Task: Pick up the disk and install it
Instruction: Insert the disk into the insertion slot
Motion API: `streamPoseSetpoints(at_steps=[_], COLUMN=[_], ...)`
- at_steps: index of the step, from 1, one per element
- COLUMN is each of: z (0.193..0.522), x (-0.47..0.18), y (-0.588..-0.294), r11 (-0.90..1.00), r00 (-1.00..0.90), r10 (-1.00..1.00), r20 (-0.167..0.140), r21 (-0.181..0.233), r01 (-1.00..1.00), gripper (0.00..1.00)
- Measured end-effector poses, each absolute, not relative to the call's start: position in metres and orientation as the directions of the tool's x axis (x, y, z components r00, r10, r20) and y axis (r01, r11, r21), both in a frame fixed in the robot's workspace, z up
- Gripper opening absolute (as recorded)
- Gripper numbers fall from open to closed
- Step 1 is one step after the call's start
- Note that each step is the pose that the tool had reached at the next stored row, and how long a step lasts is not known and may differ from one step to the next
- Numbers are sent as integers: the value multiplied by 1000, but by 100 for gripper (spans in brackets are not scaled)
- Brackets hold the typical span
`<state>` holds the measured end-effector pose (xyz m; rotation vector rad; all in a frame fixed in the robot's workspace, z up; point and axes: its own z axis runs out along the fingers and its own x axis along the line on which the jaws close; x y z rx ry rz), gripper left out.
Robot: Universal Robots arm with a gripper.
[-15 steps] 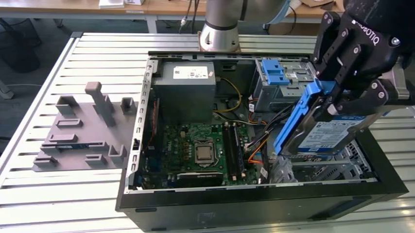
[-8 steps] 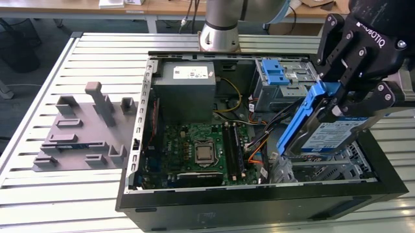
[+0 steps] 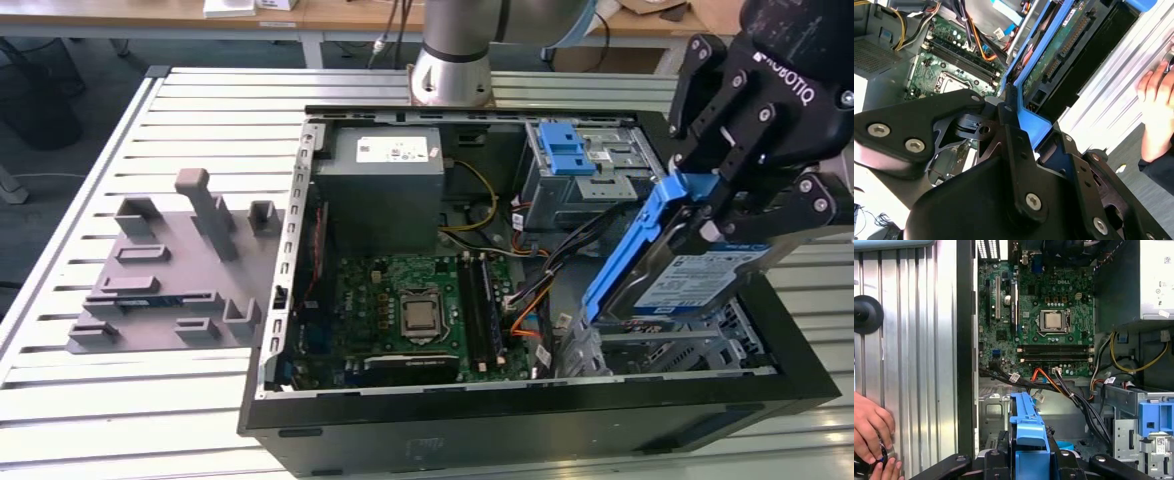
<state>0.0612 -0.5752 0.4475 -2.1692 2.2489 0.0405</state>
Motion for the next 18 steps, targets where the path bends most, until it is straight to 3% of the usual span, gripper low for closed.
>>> streamPoseSetpoints(at_steps=[18], z=[442], x=[70], y=[-575], r11=[22], r00=[-22], r10=[-999], r20=[-30], r21=[7], r01=[-1000], gripper=[36])
